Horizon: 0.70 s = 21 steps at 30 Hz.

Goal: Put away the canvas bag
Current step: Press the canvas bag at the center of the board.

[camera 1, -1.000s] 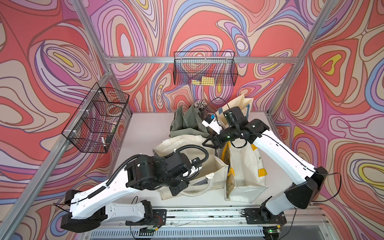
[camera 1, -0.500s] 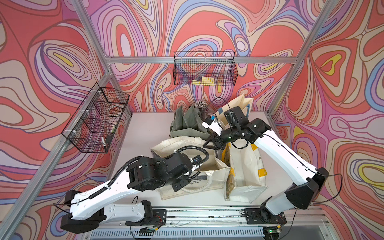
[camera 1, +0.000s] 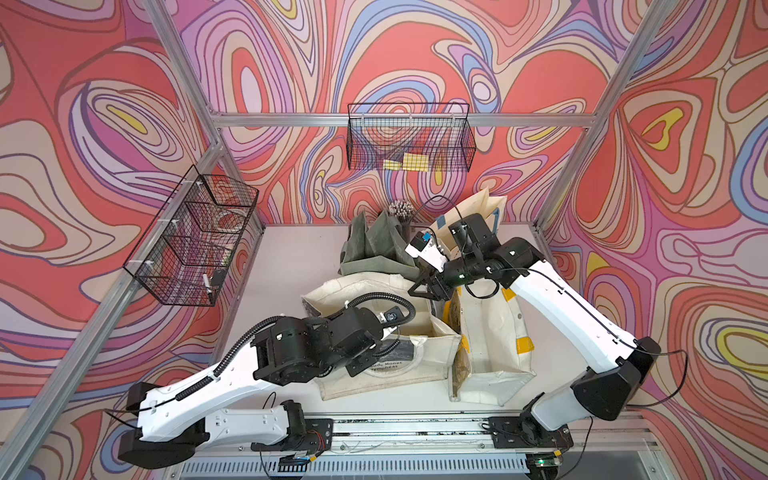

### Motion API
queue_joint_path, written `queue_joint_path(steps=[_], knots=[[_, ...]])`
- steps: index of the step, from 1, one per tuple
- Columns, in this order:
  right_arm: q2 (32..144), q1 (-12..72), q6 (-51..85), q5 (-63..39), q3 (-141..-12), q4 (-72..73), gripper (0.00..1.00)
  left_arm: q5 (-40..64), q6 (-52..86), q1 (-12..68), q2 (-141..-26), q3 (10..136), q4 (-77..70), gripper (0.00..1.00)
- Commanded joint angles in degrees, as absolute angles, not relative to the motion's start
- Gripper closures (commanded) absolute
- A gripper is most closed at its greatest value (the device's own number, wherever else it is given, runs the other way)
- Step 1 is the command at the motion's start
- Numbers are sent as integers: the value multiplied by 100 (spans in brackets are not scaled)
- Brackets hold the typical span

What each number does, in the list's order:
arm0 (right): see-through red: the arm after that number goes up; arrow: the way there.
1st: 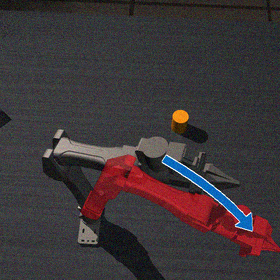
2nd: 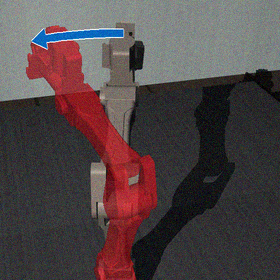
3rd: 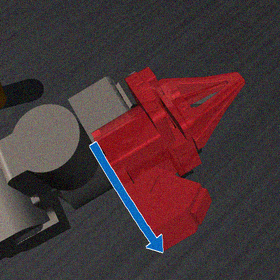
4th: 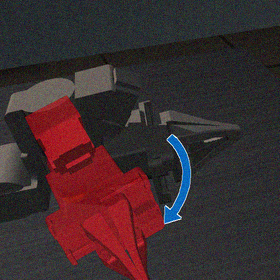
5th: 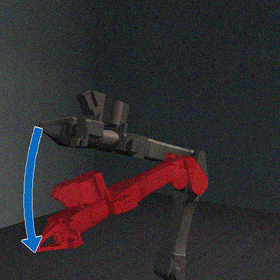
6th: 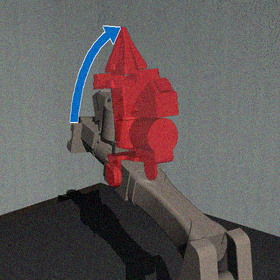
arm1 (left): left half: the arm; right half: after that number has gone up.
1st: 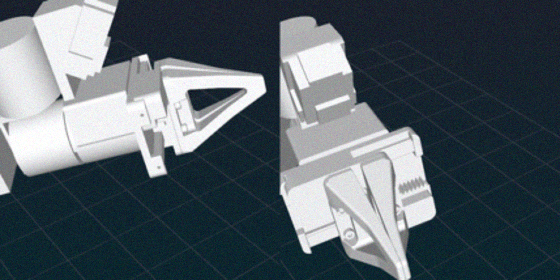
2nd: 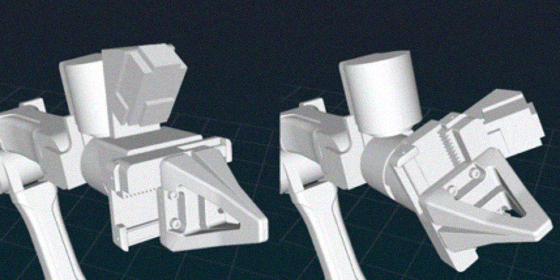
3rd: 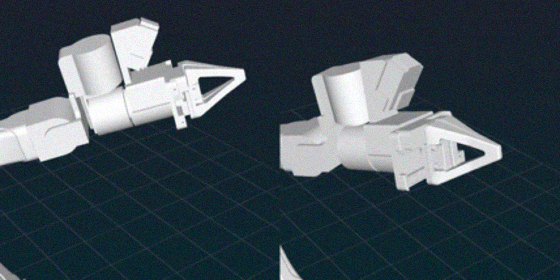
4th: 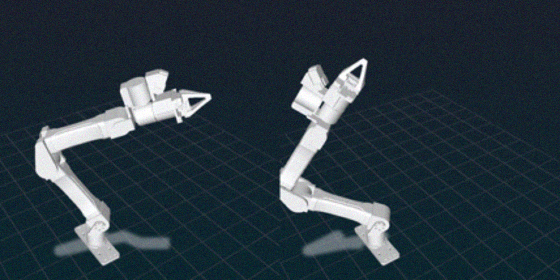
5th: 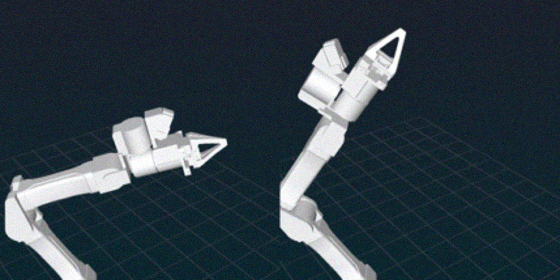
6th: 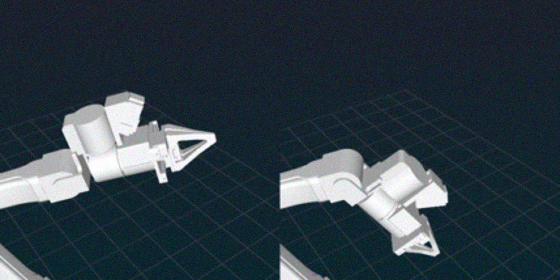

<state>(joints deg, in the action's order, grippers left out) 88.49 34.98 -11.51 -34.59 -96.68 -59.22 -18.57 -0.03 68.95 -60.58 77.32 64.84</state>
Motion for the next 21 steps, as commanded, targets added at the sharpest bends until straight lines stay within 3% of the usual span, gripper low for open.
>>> queue_joint_path(steps=[1,7,13,16,21], knots=[[9079,3608,-1134,-3303,-9915,-5947,62,-1943,-127,6878,-5930,7688,6486,100],[9518,3682,-1030,-3155,-10352,-6116,47,-1608,-141,6877,-6044,7808,6603,100],[9831,3728,-889,-3167,-10564,-6126,42,-1430,-151,6879,-6052,7855,6635,100],[9970,3770,-845,-3273,-10626,-6097,45,-1441,-150,6875,-6024,7875,6657,100],[9976,3812,-724,-3363,-10530,-5843,67,-1524,-89,6873,-6046,7909,6745,100]])
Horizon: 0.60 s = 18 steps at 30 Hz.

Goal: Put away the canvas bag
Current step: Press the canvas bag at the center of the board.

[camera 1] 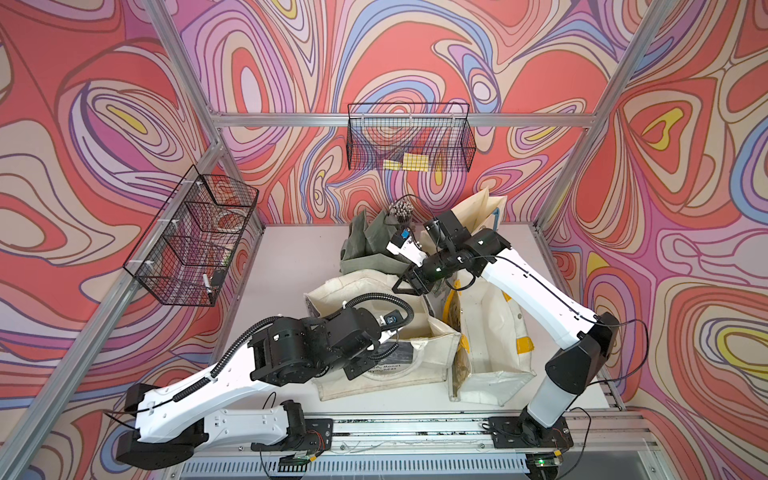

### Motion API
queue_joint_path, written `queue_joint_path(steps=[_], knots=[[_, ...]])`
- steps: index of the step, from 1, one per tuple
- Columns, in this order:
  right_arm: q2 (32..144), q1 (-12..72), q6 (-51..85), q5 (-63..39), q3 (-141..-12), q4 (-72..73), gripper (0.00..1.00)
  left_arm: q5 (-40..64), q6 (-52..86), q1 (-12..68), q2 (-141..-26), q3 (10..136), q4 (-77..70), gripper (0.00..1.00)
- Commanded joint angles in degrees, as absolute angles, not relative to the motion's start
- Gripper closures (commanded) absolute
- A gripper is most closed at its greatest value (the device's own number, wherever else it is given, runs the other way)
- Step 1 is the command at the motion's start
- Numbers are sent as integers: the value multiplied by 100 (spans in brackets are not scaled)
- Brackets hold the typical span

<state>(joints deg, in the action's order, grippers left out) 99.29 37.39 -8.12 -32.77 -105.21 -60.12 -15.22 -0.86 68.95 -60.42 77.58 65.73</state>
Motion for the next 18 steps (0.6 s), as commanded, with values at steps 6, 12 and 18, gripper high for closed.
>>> queue_joint_path(steps=[6,12,18], knots=[[9827,3853,-808,-3203,-10393,-5832,100,-1801,-18,6877,-6003,7937,6782,100],[9026,3865,-958,-2965,-9703,-5451,100,-2234,43,6881,-5846,7825,6771,100],[8416,3878,-1017,-3250,-9216,-5208,100,-2524,96,6855,-5697,7617,6402,100]])
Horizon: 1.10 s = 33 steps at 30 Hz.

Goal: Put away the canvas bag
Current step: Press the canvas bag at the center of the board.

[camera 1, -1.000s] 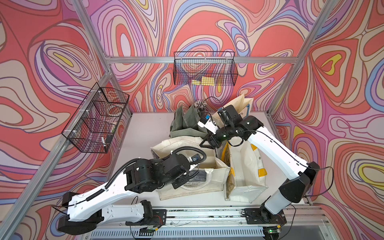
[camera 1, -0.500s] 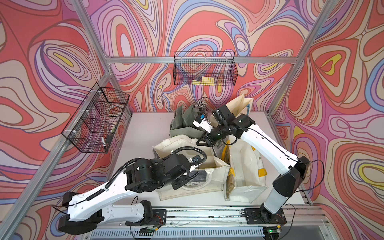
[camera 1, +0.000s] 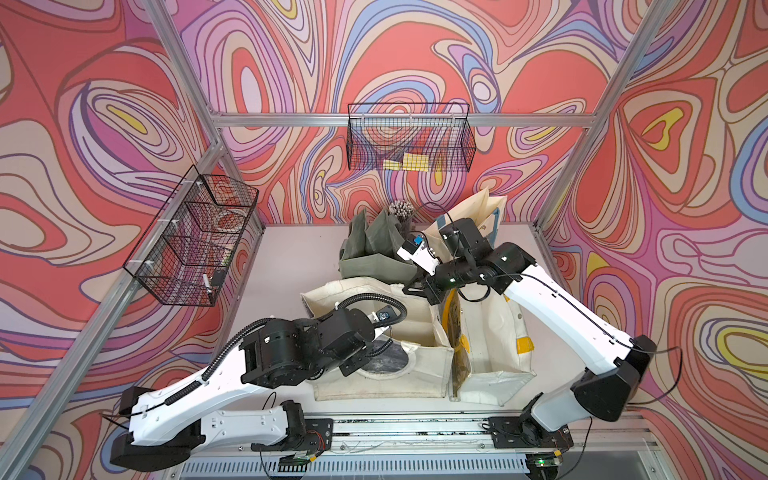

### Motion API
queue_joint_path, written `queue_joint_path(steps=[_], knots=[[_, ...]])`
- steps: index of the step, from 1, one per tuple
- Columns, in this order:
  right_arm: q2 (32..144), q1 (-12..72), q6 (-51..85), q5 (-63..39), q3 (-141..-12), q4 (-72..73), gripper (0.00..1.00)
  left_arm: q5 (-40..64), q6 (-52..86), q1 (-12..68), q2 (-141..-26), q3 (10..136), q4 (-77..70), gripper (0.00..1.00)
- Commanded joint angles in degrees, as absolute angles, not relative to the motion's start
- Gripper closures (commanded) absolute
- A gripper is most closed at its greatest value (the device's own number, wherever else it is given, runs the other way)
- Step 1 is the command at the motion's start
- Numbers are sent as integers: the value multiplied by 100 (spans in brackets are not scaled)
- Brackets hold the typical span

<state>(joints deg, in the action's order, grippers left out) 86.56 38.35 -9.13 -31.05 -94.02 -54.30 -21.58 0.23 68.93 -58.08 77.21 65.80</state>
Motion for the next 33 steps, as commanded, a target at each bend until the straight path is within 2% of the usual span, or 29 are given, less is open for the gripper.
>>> queue_joint_path(steps=[1,11,29,33], knots=[[8325,3884,-1032,-3299,-9108,-5126,100,-2535,106,6824,-5678,7583,6337,100],[7674,3929,-1241,-3723,-8347,-4431,100,-2058,-134,6171,-5847,7376,5706,100],[7771,4366,-1751,-3685,-8334,-4875,100,-2591,-176,5791,-5713,6883,4946,100],[7801,4385,-1796,-3647,-8357,-5018,100,-2726,-202,5783,-5660,6880,4913,86]])
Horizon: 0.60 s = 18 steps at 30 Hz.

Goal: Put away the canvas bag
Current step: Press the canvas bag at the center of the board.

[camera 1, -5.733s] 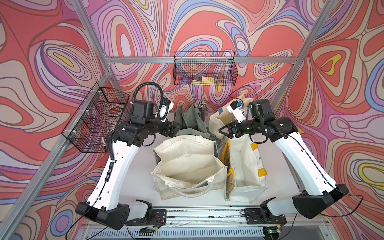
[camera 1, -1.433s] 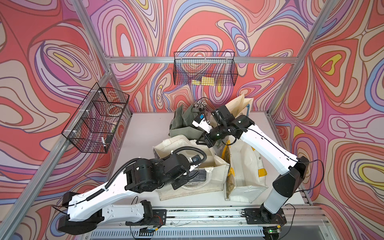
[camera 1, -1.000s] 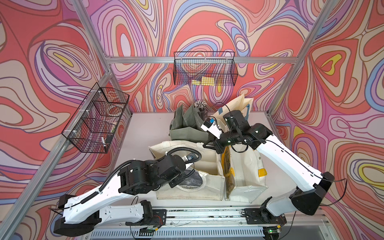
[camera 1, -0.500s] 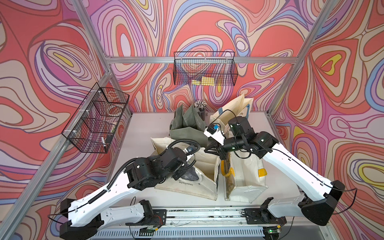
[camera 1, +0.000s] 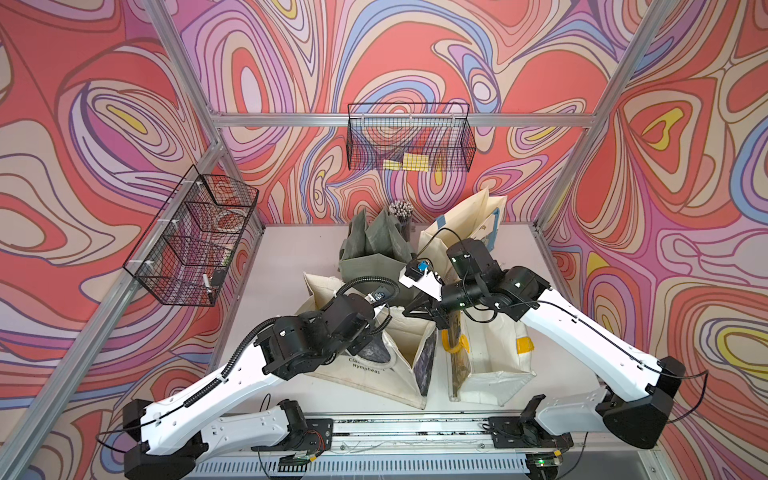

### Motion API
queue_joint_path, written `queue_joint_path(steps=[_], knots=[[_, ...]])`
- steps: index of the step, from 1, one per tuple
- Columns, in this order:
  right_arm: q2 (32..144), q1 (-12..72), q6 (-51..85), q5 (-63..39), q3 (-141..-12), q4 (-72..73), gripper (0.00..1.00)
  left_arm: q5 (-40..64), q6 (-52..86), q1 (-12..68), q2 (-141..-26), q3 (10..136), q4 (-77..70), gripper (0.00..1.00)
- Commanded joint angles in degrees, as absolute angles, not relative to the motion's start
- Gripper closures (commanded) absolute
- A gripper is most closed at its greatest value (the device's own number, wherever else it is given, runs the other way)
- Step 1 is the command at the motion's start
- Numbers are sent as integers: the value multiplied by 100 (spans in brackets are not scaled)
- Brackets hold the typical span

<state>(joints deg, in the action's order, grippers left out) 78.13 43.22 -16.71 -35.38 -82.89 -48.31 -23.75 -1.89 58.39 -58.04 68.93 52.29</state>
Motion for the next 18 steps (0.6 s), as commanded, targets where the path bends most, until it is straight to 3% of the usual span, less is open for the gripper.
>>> queue_joint_path(steps=[1,3,18], knots=[[7803,4393,-1806,-3656,-8356,-5019,100,-2741,-207,5783,-5647,6874,4929,81],[7812,4401,-1802,-3651,-8369,-5006,100,-2751,-259,5786,-5604,6841,4905,69],[7875,4447,-2007,-3542,-8481,-5095,100,-3078,-1485,5768,-4977,6148,4013,18]])
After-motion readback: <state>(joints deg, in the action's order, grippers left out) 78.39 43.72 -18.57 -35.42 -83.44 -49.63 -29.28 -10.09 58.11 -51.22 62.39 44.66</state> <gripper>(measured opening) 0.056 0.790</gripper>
